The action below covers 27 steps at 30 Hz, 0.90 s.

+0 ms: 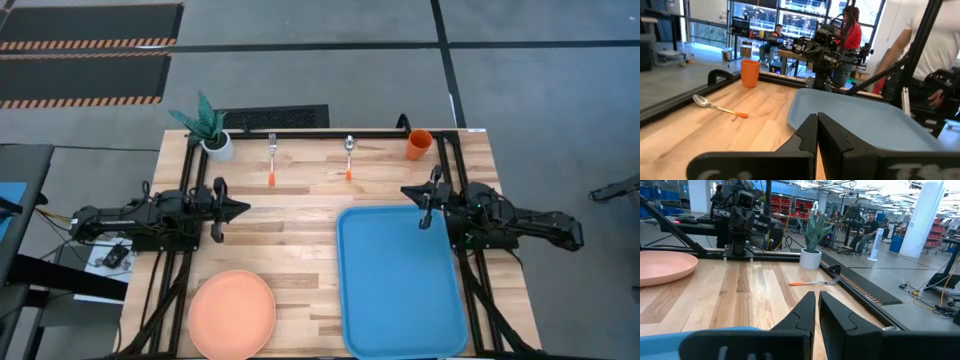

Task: Pick and place plate/cup/fork/spoon on tray
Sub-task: Move the blue serving tray to the center of the table

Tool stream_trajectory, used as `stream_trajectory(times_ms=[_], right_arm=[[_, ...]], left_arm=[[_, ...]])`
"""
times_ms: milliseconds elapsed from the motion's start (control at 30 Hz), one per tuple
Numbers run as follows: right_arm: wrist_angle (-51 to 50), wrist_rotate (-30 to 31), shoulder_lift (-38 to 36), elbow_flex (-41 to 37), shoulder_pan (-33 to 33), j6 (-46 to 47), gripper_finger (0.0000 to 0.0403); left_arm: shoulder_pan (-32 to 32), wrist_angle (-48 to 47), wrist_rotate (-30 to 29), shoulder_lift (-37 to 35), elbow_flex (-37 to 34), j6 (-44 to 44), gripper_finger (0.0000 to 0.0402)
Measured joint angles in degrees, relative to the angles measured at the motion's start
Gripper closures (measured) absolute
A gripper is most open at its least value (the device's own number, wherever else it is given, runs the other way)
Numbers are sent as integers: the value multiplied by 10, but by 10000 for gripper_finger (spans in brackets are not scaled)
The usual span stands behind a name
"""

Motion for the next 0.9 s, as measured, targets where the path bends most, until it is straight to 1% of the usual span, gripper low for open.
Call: stream_trajectory(times_ms=[200,300,367,500,633,800,900], right_arm=[[0,0,0,0,0,0,355],[0,0,0,0,0,0,355],[0,0,0,0,0,0,355],[0,0,0,0,0,0,355],[0,0,0,0,0,0,355],[0,0,0,0,0,0,355],[0,0,0,0,0,0,355]], left_arm=[[0,5,-6,0,0,-29,401],[0,5,-29,0,0,-23,401],[0,5,-34,0,0,-6,401],[0,5,-34,0,0,17,401],[0,7,-17,0,0,-21,401],[1,33,-40,2,0,-14,402],[1,44,-13,28,0,3,401]])
